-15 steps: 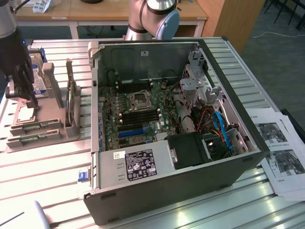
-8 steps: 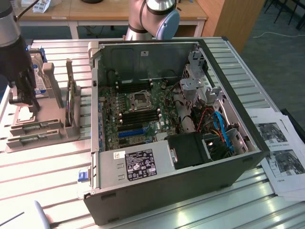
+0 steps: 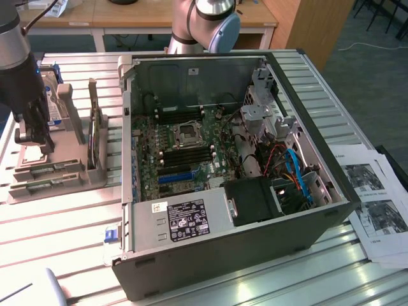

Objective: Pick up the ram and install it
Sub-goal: 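Pick up the ram and move it above insertion slot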

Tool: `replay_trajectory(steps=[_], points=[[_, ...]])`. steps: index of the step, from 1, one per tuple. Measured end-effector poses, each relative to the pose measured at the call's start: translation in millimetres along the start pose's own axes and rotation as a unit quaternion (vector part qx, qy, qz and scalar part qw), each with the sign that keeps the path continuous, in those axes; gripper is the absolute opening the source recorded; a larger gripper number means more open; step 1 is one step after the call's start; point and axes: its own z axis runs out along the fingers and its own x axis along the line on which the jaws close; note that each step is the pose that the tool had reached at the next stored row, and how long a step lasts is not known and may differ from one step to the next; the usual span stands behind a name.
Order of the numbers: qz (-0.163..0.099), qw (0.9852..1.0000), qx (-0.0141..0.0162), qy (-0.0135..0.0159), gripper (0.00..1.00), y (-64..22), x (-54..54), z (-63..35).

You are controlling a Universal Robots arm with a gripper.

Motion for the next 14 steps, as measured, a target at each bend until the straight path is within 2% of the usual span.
replay_trajectory(steps=[4,14], points=[[0.000,1.0000,0.0002,-0.0001,0.10,0.1,1.9,0.2],[0.000,1.0000,0.0001,0.0000,0.10,0.7,21.0,0.6]])
